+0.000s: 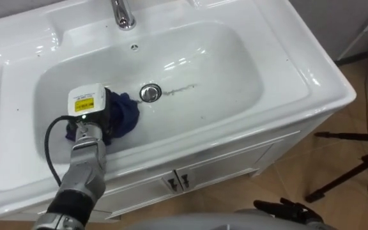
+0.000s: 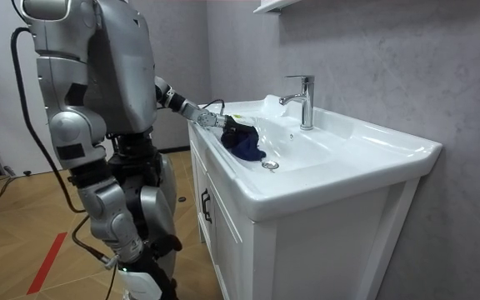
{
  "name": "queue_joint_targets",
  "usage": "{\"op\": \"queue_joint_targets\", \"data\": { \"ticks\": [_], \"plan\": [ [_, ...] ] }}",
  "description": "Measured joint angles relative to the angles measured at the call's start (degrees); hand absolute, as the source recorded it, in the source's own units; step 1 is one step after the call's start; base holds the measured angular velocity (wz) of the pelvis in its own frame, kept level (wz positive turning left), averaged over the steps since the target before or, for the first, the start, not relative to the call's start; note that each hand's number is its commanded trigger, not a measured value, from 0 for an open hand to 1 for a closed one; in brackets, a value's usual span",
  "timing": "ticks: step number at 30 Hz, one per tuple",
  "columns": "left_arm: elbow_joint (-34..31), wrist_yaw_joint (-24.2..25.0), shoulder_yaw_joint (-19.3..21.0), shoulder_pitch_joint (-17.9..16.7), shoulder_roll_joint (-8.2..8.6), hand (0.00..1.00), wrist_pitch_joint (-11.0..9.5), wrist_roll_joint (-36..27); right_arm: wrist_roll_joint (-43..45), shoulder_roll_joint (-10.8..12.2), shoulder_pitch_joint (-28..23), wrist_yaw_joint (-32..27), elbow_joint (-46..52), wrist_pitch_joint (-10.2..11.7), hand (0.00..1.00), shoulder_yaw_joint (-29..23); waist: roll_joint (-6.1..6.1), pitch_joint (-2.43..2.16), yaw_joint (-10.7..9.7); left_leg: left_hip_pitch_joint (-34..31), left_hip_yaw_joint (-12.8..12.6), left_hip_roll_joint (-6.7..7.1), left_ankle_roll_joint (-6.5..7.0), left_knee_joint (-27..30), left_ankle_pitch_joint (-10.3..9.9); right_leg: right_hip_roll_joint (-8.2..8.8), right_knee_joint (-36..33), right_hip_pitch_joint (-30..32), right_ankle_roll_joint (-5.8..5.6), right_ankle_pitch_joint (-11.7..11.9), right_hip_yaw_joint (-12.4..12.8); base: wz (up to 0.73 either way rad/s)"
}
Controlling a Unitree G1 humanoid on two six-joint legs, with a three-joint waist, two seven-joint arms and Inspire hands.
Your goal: Wipe basin
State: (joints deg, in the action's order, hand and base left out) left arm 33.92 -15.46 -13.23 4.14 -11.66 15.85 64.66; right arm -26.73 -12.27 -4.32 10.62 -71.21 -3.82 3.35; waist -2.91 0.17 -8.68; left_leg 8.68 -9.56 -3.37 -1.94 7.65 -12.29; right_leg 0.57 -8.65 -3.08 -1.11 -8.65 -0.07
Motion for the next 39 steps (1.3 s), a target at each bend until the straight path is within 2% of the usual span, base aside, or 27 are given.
{"op": "queue_joint_targets", "data": {
  "ticks": [3, 7, 11, 18, 21, 22, 23, 24, 31, 34, 39],
  "plan": [
    [3.8, -0.1, -0.9, 2.6, 0.04, 1.0, -0.1, 0.0, 0.0, 0.1, 0.3, 0.0, -0.2, 0.1, 0.0, -0.1, -0.2, -0.04, -0.7, 0.0, -0.1, 0.0, 0.0, 0.0, 0.0, -0.07, 0.0, 0.1, -0.03, 0.1, 0.4, -0.04],
    [5.8, 0.4, -0.9, 4.4, 0.28, 1.0, -0.2, 0.0, 0.0, 0.0, 0.4, 0.0, -0.4, 0.1, 0.0, -0.2, -0.37, -0.01, -1.2, -0.2, -2.1, 0.0, 0.0, 0.1, 0.0, -0.11, 0.0, 0.9, -0.22, 0.4, 1.3, -0.11],
    [7.4, 0.4, -1.6, 5.6, 0.17, 1.0, 0.2, -1.3, -0.3, 0.3, 0.8, -0.1, -0.5, 0.0, 0.0, -0.7, -0.48, 0.02, -3.9, -1.1, -3.0, 0.13, 0.01, 0.1, 0.0, 0.06, 0.1, 1.1, -0.46, 0.9, 1.4, -0.01],
    [7.8, 2.8, -4.3, 8.2, 1.93, 1.0, 0.6, -4.5, -0.6, 0.0, 0.9, -0.8, -0.8, 0.0, 0.0, -0.8, -0.81, 0.06, -6.8, -1.1, -3.6, 0.15, 0.04, 0.1, 0.0, 0.1, -0.1, 2.1, -0.52, 1.0, 1.7, -0.02],
    [8.8, 3.8, -6.4, 10.6, 3.39, 1.0, 0.6, -5.7, 0.1, -0.6, 0.9, -0.6, -2.6, -0.2, 0.0, -1.2, -0.94, 0.24, -9.0, -1.2, -4.1, 0.14, 0.04, 0.1, 0.0, 0.15, -0.2, 2.1, -0.53, 1.0, 1.9, -0.04],
    [9.7, 3.6, -6.8, 11.3, 3.7, 1.0, 0.6, -6.0, 0.1, -0.7, 0.9, -0.6, -2.6, -0.5, 0.0, -1.2, -0.99, 0.32, -9.1, -1.2, -4.3, 0.13, 0.04, 0.1, 0.0, 0.14, -0.2, 2.1, -0.53, 1.0, 2.1, -0.15],
    [11.0, 3.5, -7.2, 12.8, 4.0, 1.0, 0.6, -6.8, 0.0, -0.9, 0.5, -0.7, -2.7, -0.9, 0.0, -1.2, -1.13, 0.61, -9.4, -1.4, -4.7, 0.15, 0.04, 0.1, 0.0, 0.11, -0.3, 2.2, -0.55, 1.0, 2.5, -0.12],
    [11.6, 3.5, -7.6, 13.7, 4.04, 1.0, 0.5, -7.7, 0.2, -1.1, 0.1, -0.7, -3.0, -1.2, 0.0, -1.1, -1.26, 0.7, -10.1, -1.3, -4.8, 0.21, 0.04, 0.1, 0.0, 0.13, -0.4, 2.5, -0.6, 1.0, 2.7, -0.11],
    [12.0, 4.6, -9.4, 16.2, 4.17, 1.0, 0.6, -7.9, 7.0, -1.3, -0.1, -1.3, -3.1, -1.7, 0.0, -0.6, -1.3, 0.65, -11.7, -2.3, -5.5, 0.28, 0.04, 0.1, 0.0, 0.17, -1.0, 4.2, -0.72, 0.9, 3.0, -0.03],
    [11.8, 5.5, -10.3, 17.3, 4.86, 1.0, 0.9, -9.1, 9.1, -1.5, -0.1, -1.5, -3.1, -2.7, 0.0, 0.1, -1.28, 0.66, -11.8, -2.4, -5.5, 0.31, 0.04, 0.1, 0.0, 0.31, -1.0, 4.2, -0.77, 0.8, 2.5, 0.07],
    [11.8, 6.0, -13.7, 19.4, 5.5, 1.0, 2.6, -14.8, 14.1, -1.6, -0.3, -1.0, -3.0, -5.4, 0.0, 2.4, -1.27, 0.67, -12.2, -2.6, -5.3, 0.46, 0.06, 0.1, 0.0, 0.6, -1.0, 4.0, -0.89, 0.7, 2.0, 0.08]
  ]
}}
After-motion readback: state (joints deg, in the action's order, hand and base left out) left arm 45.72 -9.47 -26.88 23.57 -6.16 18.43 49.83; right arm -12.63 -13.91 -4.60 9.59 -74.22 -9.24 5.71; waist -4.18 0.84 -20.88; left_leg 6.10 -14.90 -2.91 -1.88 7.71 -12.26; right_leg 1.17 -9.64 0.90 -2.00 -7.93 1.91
